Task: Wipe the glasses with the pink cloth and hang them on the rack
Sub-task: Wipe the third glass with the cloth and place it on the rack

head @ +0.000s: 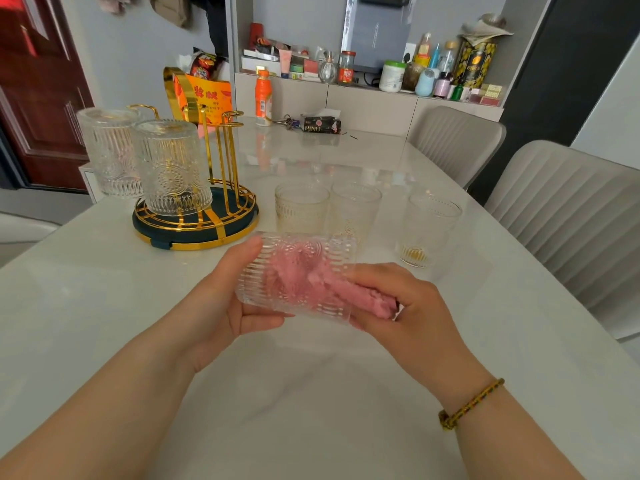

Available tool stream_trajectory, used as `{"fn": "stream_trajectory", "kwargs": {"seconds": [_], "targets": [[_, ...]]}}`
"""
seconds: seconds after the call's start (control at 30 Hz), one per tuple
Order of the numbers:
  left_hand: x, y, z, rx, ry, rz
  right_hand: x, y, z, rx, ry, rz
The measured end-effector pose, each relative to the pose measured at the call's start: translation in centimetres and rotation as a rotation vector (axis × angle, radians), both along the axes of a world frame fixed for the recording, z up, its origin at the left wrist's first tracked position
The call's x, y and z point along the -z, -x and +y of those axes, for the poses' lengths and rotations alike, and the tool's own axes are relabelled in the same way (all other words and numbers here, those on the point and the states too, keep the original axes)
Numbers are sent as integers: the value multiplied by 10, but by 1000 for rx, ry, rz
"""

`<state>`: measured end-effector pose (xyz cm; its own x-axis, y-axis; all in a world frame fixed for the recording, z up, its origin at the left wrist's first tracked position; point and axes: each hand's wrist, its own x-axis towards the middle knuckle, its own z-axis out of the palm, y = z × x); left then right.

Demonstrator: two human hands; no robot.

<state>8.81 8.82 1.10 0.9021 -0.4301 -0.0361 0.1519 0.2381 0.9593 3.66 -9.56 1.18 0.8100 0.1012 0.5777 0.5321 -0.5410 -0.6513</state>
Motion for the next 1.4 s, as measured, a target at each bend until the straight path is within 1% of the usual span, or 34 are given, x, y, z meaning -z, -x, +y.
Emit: {"fn": "stream_trajectory", "kwargs": {"seconds": [0.07,0.13,0.2,0.3,0.37,0.43,0.5,0.53,0.6,0.67,0.77,0.87,0.97,1.07,1.17,1.23,1.3,1.4], "targets": [[0,0,1,-20,47,-3,-2,1,-1,21,-37,-1],[-1,-1,2,-41,95,-3,-4,2,-4,78,-24,-12],[-1,-2,4,-56,140,9,-7,2,-6,129,-21,21],[0,-3,5,-74,195,41,-9,3,-7,165,-140,104],[-1,-3,6,-73,241,52,-11,2,-7,180,-324,204],[-3,-4,7,-57,313,54,-12,2,-10,159,-576,314],[-4,-7,10,-75,408,80,-12,1,-13,31,-872,440],[-3,-8,12,-85,461,101,-12,1,-13,-51,-986,486],[-3,-10,14,-84,556,146,-11,0,-10,-145,-1115,569],[-3,-9,12,-85,576,186,-8,0,-2,-231,-1138,640],[-2,-5,6,-74,490,239,0,0,8,-360,-1105,732],[1,-2,1,-37,400,258,8,-3,14,-320,-1085,782],[3,0,-4,27,392,234,11,-2,16,-277,-1063,809],[5,3,-5,140,407,175,8,-1,15,-213,-1002,764],[4,5,-4,221,381,124,4,1,12,-208,-1013,667],[5,6,-3,247,377,97,2,2,10,-204,-1043,656],[6,5,-3,231,393,30,0,2,9,-217,-1083,663],[7,3,-3,107,419,-47,-2,1,6,-149,-1131,677]]}}
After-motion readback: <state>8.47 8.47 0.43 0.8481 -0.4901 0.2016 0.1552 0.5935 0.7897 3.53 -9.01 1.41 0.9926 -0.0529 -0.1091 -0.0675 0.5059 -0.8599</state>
